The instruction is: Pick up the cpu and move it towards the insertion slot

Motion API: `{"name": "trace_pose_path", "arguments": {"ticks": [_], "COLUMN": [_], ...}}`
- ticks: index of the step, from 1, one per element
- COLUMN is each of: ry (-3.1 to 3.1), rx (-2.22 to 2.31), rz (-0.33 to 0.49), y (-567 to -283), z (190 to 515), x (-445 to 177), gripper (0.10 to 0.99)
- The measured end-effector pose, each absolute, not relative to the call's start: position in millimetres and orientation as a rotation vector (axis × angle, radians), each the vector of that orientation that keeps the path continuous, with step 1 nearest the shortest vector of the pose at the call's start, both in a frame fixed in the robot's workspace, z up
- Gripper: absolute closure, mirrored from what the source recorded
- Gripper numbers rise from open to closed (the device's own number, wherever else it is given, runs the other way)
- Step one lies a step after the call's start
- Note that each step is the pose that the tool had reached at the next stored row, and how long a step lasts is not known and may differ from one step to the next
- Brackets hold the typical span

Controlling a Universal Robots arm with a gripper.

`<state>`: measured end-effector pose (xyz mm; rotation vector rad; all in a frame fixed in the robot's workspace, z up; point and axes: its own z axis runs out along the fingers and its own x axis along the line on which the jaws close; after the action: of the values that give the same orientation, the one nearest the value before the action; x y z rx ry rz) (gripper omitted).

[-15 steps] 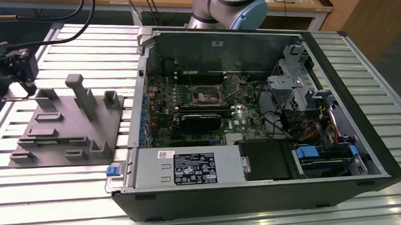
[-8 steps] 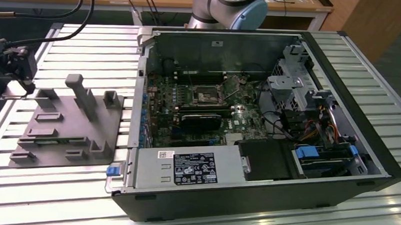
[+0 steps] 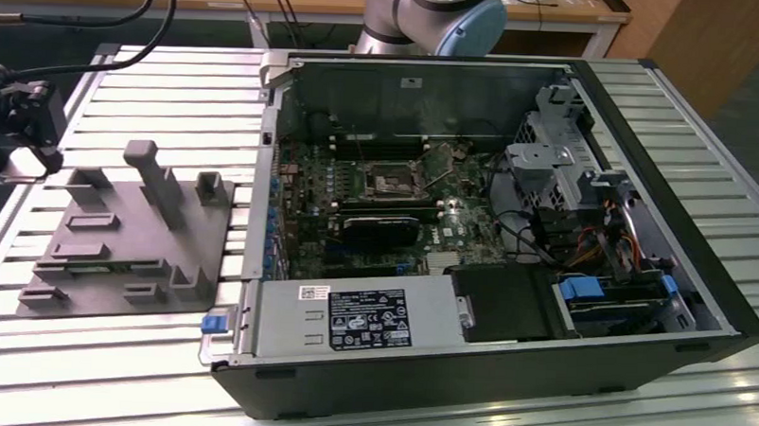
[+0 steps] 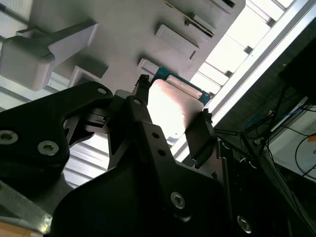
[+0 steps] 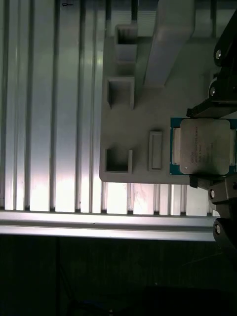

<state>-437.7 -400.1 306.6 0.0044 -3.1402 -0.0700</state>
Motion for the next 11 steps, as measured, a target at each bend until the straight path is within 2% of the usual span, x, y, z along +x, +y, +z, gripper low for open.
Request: {"name": "trace_pose_path", "arguments": {"ticks": [11], "ry": [-3.140], "rx": [0.003], "rz": [-0.070], "y": [-400.1], "z": [315.3], "x": [-437.7], "gripper": [0.541]}}
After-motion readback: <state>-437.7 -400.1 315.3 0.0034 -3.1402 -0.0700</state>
